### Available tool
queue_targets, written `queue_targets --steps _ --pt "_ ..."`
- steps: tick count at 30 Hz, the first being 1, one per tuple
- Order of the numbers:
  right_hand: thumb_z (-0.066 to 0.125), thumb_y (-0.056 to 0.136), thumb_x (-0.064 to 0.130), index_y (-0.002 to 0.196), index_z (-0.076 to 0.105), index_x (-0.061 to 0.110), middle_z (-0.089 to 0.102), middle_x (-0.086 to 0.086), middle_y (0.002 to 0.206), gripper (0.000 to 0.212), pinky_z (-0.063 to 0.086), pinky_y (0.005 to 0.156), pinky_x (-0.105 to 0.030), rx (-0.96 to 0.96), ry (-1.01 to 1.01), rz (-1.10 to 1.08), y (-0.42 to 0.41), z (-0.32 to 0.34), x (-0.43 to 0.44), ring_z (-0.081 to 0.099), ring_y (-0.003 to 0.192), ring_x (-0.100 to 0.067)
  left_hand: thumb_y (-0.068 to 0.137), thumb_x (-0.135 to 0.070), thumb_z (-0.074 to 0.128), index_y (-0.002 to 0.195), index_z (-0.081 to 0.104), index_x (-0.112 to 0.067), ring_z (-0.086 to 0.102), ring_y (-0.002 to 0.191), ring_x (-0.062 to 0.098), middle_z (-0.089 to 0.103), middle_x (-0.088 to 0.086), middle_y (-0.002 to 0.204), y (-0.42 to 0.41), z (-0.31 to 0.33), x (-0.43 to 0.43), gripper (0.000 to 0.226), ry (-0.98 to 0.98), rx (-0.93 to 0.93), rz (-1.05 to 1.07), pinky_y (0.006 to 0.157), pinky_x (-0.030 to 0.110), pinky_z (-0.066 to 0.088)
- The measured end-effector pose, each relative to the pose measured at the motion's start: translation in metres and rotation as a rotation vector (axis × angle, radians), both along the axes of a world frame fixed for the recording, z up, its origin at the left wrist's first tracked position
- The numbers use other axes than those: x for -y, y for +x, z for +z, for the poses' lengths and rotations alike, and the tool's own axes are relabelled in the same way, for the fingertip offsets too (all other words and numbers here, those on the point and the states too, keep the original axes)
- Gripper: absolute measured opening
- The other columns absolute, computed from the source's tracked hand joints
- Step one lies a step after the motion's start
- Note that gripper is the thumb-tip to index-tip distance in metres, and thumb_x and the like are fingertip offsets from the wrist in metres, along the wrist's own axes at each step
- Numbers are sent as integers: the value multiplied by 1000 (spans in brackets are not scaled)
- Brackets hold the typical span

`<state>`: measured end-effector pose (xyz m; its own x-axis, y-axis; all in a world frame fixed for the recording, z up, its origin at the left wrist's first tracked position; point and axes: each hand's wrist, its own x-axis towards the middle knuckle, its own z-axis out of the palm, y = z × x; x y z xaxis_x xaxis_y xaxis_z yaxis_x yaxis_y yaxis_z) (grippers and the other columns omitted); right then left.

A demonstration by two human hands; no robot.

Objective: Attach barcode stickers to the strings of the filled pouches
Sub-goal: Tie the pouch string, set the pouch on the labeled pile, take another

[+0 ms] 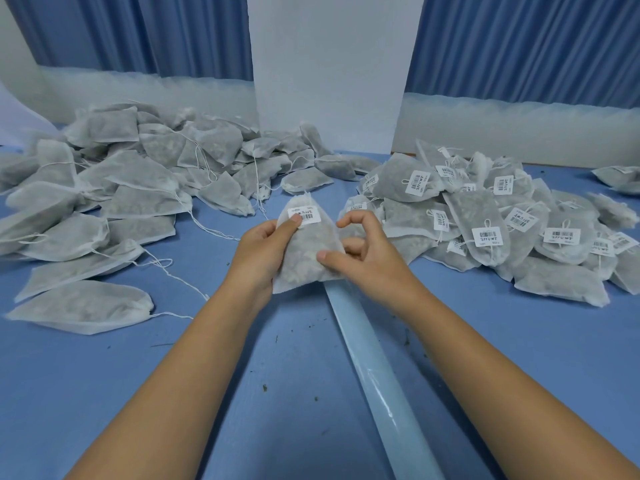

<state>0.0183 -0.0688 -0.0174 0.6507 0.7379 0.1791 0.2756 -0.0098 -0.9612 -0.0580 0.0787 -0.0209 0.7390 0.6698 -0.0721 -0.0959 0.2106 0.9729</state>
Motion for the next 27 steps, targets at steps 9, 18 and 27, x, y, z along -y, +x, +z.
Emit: queue_targets --steps 9,18,27 --pt "57 96 8 98 67 21 62 8 86 16 42 73 -21 112 137 -471 50 -15 10 51 70 2 102 -32 54 96 61 -7 73 83 17 71 6 95 5 -4 -8 27 -182 14 29 70 25 60" --pt "60 94 14 141 51 14 57 0 136 48 37 103 -24 149 -261 -345 72 -34 0 54 107 -11 98 -14 53 86 61 -11 67 76 15 68 5 90 15 -16 -20 15 -59 -76 148 60 19 55" --pt "60 91 29 134 58 32 37 -1 113 43 44 86 -27 518 -356 -551 65 -33 -8 53 100 -19 96 -6 50 81 59 -10 64 68 13 65 4 86 19 -21 -27 18 -1 -118 165 54 16 53"
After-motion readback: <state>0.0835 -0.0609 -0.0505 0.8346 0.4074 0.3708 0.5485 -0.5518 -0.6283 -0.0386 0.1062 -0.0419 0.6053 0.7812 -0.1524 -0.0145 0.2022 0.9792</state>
